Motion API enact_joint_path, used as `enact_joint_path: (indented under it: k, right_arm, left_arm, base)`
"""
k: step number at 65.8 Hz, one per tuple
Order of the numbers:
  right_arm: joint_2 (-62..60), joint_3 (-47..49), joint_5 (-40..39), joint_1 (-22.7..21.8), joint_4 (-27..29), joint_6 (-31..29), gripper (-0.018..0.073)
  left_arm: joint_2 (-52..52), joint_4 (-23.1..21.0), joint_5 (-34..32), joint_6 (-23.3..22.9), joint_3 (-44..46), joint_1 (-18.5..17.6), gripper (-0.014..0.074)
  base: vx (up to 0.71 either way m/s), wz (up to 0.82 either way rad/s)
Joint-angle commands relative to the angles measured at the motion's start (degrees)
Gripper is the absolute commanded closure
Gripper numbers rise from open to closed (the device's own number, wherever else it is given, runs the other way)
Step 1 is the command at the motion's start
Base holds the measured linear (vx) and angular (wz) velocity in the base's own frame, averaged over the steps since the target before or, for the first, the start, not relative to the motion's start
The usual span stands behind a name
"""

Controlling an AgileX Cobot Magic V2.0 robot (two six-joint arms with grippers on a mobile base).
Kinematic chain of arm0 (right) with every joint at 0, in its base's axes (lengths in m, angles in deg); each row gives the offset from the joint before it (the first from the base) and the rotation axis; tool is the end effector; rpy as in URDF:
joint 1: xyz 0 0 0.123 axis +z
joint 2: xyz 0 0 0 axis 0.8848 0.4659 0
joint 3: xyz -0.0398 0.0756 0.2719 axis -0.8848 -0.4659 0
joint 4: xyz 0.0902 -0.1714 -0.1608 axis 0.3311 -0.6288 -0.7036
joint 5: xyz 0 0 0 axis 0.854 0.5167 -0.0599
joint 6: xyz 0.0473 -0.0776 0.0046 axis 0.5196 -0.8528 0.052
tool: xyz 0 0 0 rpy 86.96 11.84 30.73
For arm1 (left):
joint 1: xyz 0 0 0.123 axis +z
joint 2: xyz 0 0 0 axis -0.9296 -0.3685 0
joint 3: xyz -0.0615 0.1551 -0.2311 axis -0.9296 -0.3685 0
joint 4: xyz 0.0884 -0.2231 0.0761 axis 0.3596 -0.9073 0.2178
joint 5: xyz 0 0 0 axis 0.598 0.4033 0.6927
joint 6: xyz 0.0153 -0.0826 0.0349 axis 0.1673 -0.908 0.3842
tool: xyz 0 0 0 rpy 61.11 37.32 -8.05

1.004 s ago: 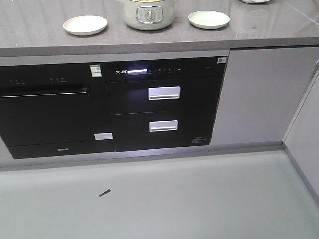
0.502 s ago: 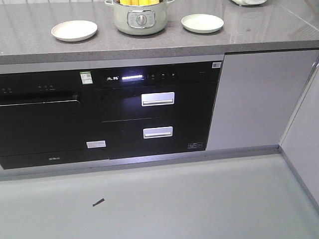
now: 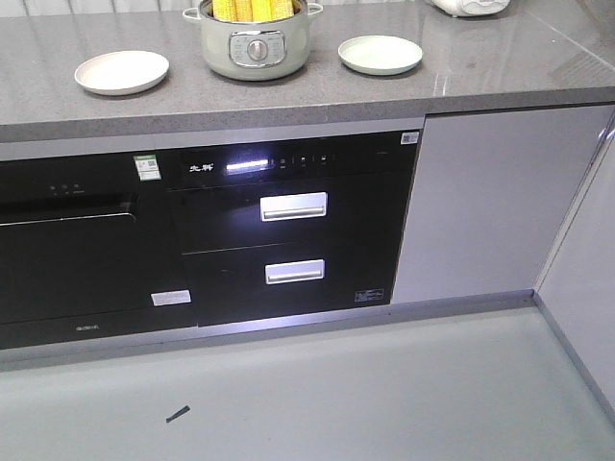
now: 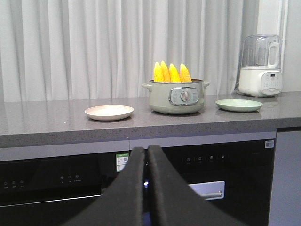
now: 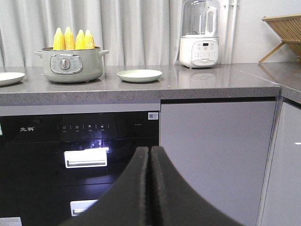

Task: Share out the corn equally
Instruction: 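Drive the base toward the counter with the pot and plates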

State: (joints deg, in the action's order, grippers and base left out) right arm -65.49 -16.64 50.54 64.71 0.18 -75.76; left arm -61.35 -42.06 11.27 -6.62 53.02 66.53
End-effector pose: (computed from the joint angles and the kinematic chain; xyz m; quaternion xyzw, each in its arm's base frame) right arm 0.0566 0.0021 0.2002 -0.0065 0.6984 0.0214 0.7154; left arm 0.0558 -0.0021 0.2111 -0.0062 0.6588 -0.0337 0.7515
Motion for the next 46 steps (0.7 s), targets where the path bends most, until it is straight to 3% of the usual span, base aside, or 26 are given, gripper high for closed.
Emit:
enact_joint_path:
  k: [1, 46]
  right_arm:
    - [-0.03, -0.62, -4.26, 0.13, -0.49, -0.13, 0.0559]
    - [-0.03, -0.62, -4.26, 0.13, -0.49, -0.13, 0.0559]
  left_arm:
    - [0.95, -0.52, -4.06, -0.01, -0.81, -0.14, 0.0603]
    - [0.95, -0.52, -4.06, -0.01, -0.81, -0.14, 0.0603]
  base:
    - [0.13, -0.05]
    - [0.13, -0.04]
